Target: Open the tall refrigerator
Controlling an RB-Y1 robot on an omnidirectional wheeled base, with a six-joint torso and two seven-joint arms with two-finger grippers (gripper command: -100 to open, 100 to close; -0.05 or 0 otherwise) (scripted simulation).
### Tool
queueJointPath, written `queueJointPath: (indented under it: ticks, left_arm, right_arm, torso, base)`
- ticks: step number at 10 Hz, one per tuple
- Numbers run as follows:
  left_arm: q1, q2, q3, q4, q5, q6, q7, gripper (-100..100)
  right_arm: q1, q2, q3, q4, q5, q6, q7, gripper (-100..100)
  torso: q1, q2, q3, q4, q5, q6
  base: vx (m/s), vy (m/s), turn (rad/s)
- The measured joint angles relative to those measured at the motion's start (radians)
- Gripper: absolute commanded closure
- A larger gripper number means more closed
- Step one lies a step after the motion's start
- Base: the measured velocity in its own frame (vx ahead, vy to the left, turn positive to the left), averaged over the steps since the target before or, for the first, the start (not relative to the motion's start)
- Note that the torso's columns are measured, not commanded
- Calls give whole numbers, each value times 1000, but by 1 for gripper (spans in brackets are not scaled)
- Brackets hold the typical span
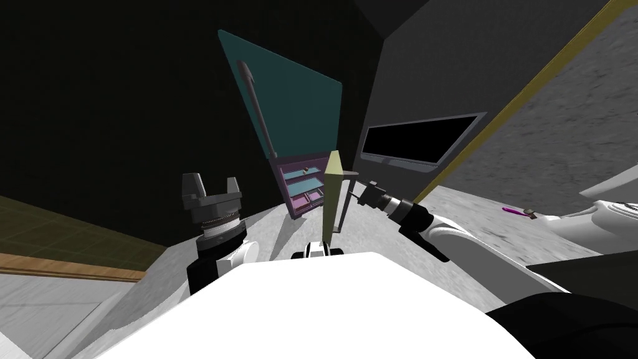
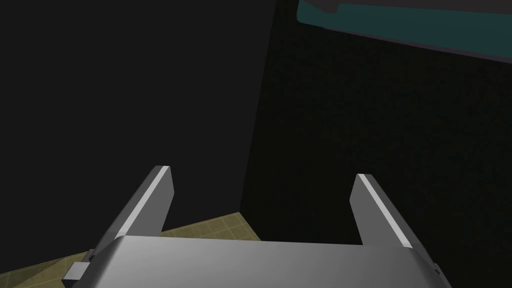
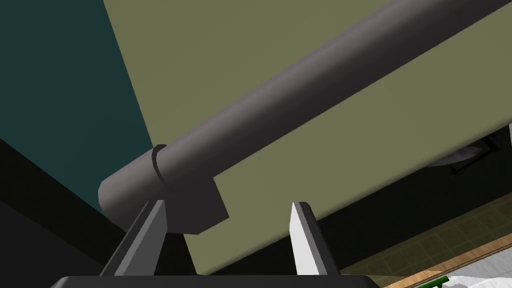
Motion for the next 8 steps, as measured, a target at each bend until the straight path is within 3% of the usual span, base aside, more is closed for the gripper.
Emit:
queueJointPath:
  ticks: [2,3,7,8]
  left_arm:
    - [0,0,0,0,0,0,0,0]
    - [0,0,0,0,0,0,0,0]
    - [0,0,0,0,0,0,0,0]
    - [0,0,0,0,0,0,0,0]
  right_arm:
    - [-14,7,-18,35,8,2,0,-100]
    - [-1,-10,-25,62,-36,26,40,-100]
    - [-10,14,-67,79,12,-2,27,-100]
    - [-5,6,-71,89,-3,6,50,-100]
  torso:
    - [-3,-2,0,-3,-3,0]
    - [-3,-1,1,-3,-3,2]
    - [-8,3,3,2,-3,5]
    - [-12,1,1,2,-3,7]
  base:
    - [26,106,-95]
    - [20,103,-44]
    - [30,123,-138]
    - [19,156,-24]
